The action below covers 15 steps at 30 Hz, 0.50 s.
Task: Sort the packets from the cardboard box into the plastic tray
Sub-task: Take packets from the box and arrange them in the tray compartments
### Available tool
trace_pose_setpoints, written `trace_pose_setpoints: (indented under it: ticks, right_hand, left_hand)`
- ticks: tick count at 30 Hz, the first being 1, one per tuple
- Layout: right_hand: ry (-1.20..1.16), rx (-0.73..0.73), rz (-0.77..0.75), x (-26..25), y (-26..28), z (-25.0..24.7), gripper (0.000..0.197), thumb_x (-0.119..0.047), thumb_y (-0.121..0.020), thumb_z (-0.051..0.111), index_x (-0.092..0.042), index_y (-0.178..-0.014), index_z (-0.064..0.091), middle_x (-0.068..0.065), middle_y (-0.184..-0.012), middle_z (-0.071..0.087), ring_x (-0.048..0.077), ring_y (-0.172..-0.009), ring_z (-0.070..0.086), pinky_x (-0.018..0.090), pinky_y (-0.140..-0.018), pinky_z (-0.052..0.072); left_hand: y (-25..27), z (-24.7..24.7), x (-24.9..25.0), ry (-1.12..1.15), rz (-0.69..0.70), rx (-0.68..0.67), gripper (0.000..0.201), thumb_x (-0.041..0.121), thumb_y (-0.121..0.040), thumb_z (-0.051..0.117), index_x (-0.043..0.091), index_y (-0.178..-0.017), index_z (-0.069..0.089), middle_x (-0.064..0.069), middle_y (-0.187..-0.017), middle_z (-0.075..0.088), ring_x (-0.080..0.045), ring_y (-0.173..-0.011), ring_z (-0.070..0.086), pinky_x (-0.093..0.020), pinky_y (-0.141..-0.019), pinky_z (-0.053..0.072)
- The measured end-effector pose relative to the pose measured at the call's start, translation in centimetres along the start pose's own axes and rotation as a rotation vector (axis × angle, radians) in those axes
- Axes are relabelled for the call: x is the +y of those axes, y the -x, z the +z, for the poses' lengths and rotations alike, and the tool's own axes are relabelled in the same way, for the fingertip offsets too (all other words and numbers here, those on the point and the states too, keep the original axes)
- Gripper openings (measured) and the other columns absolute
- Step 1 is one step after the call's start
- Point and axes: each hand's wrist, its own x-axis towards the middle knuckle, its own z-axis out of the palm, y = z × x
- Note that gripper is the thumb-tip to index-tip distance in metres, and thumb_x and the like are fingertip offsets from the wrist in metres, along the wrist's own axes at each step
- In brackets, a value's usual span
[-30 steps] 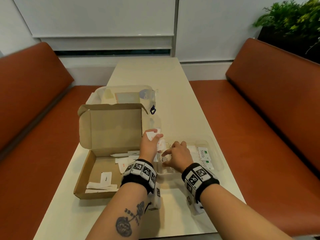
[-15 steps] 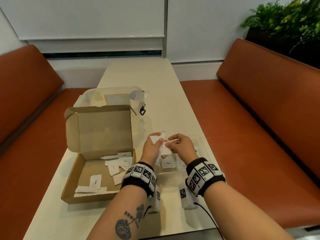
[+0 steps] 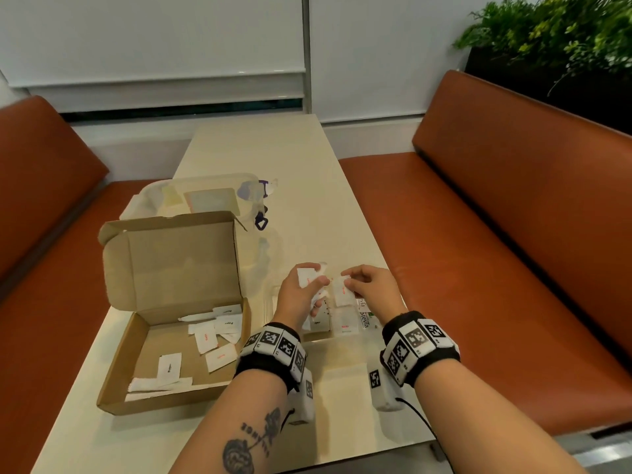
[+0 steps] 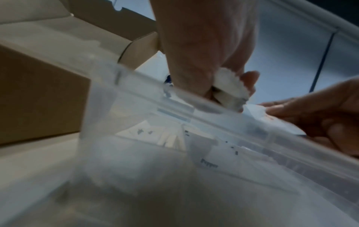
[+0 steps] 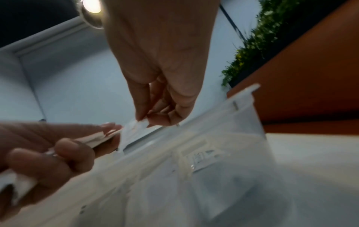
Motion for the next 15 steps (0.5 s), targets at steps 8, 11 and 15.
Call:
trace_pose_setpoints:
  ticks: [8,11,15]
  right_hand:
    - [0.08,-0.078,0.022,-0.3,-0.3,0.1,0.014,-0.01,-0.079,0.072,-0.015,-0.091,0.065,0.005,-0.073,0.067,0.015,-0.07,0.063,0.029,-0.073,0.053]
    - [0.085,-0.081,0.025,-0.1,-0.1,0.0,0.011,-0.005,-0.079,0.072,-0.014,-0.08,0.064,0.005,-0.071,0.067,0.014,-0.064,0.062,0.022,-0.065,0.053]
    - [0.376,-0.14,-0.035,-0.2,-0.3,-1.1,0.003,-0.01,-0.079,0.073,-0.012,-0.081,0.073,-0.001,-0.074,0.068,0.004,-0.066,0.059,0.014,-0.065,0.045]
  left_hand:
    - [-0.4,0.4,-0.3,-0.045,0.032,0.026,0.019,0.005,-0.087,0.064,0.018,-0.097,0.056,-0.009,-0.075,0.057,-0.012,-0.038,0.042,-0.02,-0.036,0.033]
    - [-0.5,0.3,-0.7,0.004,0.041,0.071,0.019,0.006,-0.086,0.065,0.02,-0.094,0.056,-0.009,-0.075,0.055,-0.011,-0.039,0.041,-0.02,-0.036,0.033]
    - [-0.4,0.0,-1.6,0.045,0.04,0.181,0.015,0.015,-0.087,0.067,0.025,-0.095,0.058,-0.011,-0.081,0.059,-0.011,-0.043,0.047,-0.02,-0.038,0.036]
